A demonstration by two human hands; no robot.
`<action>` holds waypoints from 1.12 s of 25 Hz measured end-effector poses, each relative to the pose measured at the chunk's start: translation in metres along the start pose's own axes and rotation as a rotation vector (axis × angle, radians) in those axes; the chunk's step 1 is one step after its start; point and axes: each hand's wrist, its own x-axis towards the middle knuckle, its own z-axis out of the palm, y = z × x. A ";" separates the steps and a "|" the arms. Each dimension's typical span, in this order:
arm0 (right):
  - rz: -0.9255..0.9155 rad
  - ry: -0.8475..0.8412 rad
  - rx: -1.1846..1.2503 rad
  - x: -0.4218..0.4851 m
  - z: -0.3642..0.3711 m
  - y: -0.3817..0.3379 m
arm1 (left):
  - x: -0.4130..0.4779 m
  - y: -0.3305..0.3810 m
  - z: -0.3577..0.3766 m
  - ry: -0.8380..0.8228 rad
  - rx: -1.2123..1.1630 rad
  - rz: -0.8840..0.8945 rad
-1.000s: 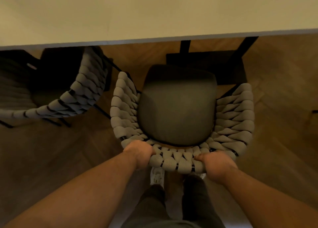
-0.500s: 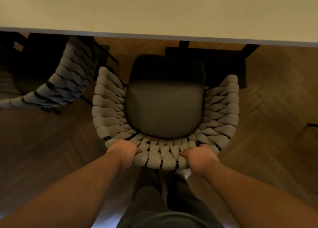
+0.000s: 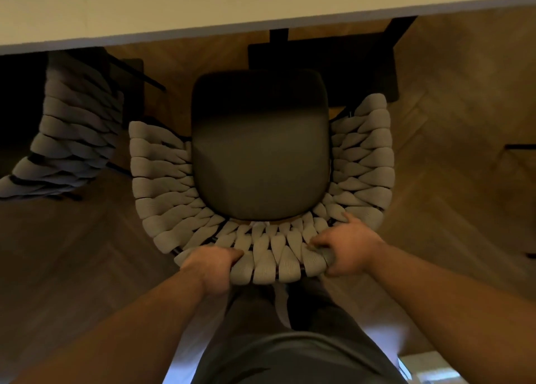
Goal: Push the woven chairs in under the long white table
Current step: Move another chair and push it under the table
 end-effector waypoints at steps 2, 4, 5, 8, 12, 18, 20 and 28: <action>0.059 0.134 0.149 -0.008 -0.016 0.024 | 0.004 0.004 -0.006 -0.090 -0.028 0.016; 0.190 0.560 0.357 -0.012 -0.033 0.052 | 0.007 0.020 -0.012 -0.131 -0.074 0.069; 0.288 0.787 0.451 -0.011 -0.042 0.066 | 0.008 0.030 -0.015 -0.134 -0.106 0.105; 0.594 1.005 0.828 0.000 -0.065 0.098 | 0.014 0.060 -0.019 -0.123 -0.133 0.179; 0.762 0.632 1.305 0.025 -0.071 0.111 | 0.019 0.072 -0.014 -0.046 -0.044 0.120; 0.862 0.611 1.037 0.026 -0.090 0.108 | 0.010 0.055 -0.003 0.017 -0.149 0.114; 0.833 0.650 1.034 0.022 -0.105 0.099 | 0.004 0.048 -0.008 0.052 -0.190 0.124; 0.788 0.841 0.999 0.026 -0.180 0.112 | 0.016 0.062 -0.055 0.291 -0.281 0.164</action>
